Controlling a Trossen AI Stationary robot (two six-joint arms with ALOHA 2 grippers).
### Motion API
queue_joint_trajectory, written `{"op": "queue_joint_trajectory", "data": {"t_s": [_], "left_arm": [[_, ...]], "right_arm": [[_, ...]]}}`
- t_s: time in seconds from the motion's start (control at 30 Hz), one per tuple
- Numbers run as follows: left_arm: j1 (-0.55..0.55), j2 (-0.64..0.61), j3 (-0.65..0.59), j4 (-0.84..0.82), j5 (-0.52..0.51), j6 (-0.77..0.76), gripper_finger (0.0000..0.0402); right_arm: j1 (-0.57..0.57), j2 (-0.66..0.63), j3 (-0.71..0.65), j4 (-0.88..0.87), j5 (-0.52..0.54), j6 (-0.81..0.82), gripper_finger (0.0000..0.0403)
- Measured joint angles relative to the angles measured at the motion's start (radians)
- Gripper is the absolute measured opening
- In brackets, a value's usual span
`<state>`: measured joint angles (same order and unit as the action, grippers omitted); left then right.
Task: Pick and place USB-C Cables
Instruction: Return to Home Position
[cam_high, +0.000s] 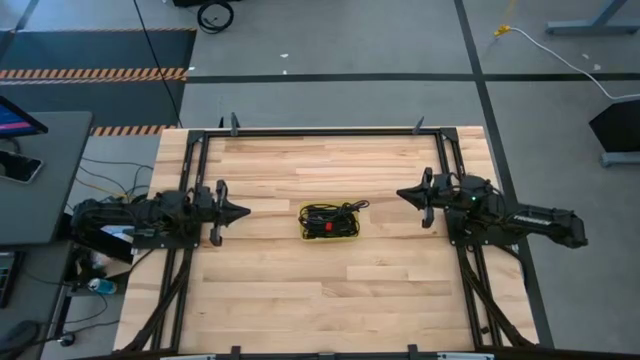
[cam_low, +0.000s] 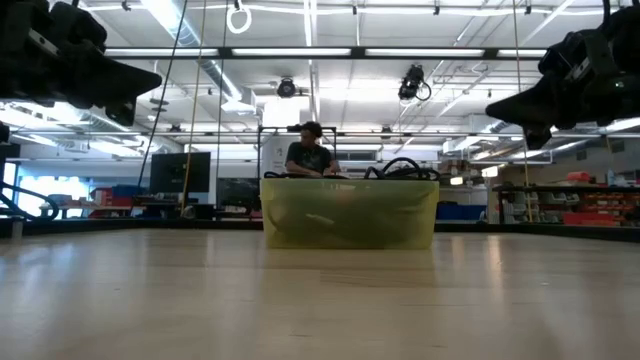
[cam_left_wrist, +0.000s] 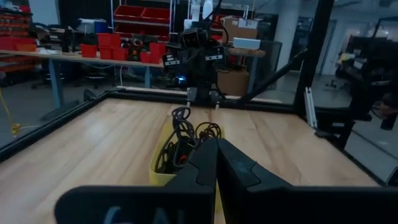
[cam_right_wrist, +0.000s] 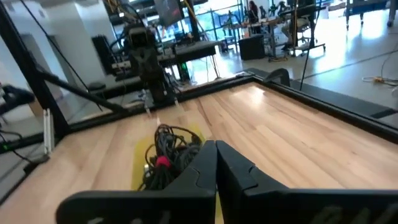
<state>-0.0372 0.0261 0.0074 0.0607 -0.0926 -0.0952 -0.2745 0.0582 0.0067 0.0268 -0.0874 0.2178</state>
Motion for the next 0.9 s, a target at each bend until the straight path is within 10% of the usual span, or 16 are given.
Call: {"op": "queue_joint_trajectory", "data": {"t_s": [0.9], "left_arm": [[0.001, 0.046, 0.0, -0.019, 0.003, -0.037, 0.0021]], "right_arm": [[0.0, 0.145, 0.0, 0.181, -0.118, -0.012, 0.003]]}}
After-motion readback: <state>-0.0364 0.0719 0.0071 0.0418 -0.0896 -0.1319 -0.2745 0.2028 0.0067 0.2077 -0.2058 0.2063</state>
